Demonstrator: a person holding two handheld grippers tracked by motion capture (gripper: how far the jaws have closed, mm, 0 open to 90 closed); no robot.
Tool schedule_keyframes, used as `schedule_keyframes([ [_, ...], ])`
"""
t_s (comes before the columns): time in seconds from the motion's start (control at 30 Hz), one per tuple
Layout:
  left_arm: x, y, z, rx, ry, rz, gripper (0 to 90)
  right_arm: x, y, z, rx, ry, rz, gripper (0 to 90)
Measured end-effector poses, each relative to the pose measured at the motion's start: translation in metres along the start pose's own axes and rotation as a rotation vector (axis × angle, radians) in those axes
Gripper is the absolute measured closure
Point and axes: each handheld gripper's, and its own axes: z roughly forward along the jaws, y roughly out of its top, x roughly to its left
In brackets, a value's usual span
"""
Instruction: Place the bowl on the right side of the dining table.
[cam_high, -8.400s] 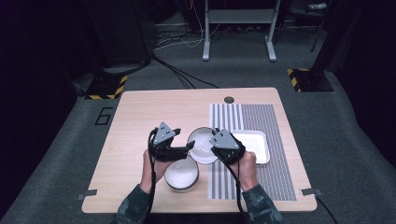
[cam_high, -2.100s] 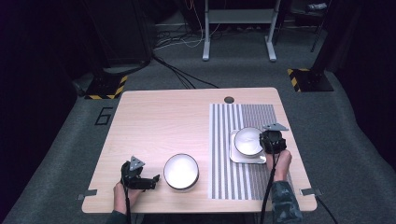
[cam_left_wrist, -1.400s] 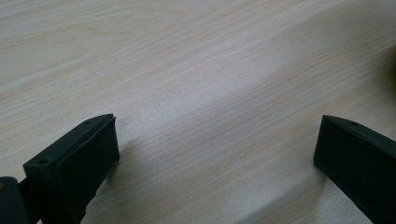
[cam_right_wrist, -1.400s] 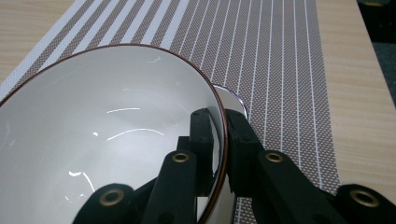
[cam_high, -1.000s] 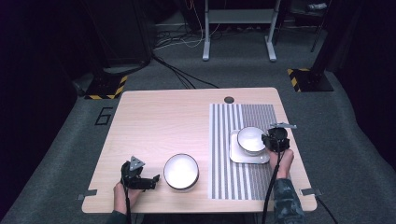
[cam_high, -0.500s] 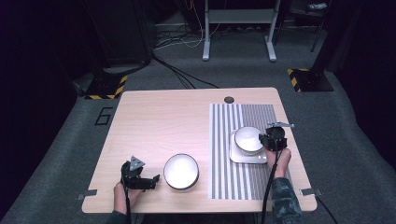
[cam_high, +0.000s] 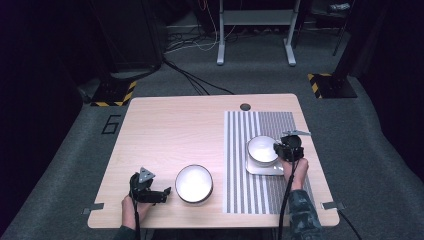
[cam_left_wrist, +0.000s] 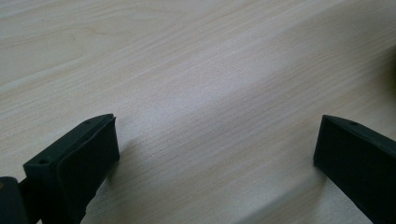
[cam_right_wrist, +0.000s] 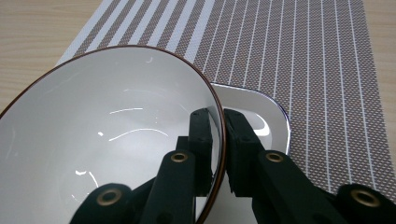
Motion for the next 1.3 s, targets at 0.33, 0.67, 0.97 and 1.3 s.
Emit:
schedule_keyframes([
  [0.33,0.0,0.0,0.0,0.0,0.0,0.0,0.0,-0.001,0.001,-0.001,-0.005,0.002,0.007,79.0],
  [0.67,0.0,0.0,0.0,0.0,0.0,0.0,0.0,-0.005,0.001,-0.003,0.002,-0.004,0.02,57.7],
  [0.97,0.0,0.0,0.0,0.0,0.0,0.0,0.0,-0.006,0.0,-0.007,0.008,0.007,0.021,34.8],
  [1.3,0.0,0.0,0.0,0.0,0.0,0.002,0.0,-0.002,0.003,-0.018,0.001,0.023,-0.011,16.4],
])
